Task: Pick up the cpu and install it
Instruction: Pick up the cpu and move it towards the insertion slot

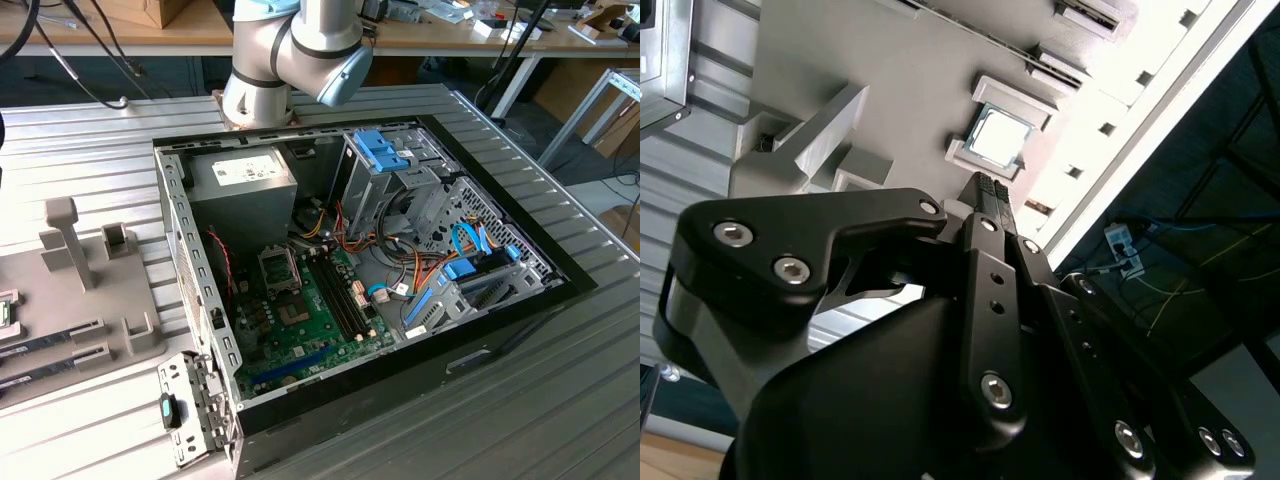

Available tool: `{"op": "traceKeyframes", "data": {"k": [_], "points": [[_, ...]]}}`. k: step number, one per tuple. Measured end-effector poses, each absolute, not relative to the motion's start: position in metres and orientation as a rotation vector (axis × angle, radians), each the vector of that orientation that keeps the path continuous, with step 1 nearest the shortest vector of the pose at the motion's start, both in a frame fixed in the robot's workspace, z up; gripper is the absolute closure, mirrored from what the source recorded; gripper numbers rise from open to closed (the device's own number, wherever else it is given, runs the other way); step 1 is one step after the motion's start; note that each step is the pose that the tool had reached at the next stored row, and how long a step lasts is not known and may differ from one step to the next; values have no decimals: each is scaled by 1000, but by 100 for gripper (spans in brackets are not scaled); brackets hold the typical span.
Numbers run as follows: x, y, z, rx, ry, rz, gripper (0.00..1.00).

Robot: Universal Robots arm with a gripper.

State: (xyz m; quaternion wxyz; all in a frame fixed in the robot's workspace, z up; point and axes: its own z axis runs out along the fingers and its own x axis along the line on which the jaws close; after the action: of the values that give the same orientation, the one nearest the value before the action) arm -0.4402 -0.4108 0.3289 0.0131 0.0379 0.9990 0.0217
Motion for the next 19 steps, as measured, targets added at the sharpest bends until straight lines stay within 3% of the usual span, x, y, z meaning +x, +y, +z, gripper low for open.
{"op": "traceKeyframes", "data": {"k": [19], "points": [[-440,-411,310,118,3113,68,89]]}}
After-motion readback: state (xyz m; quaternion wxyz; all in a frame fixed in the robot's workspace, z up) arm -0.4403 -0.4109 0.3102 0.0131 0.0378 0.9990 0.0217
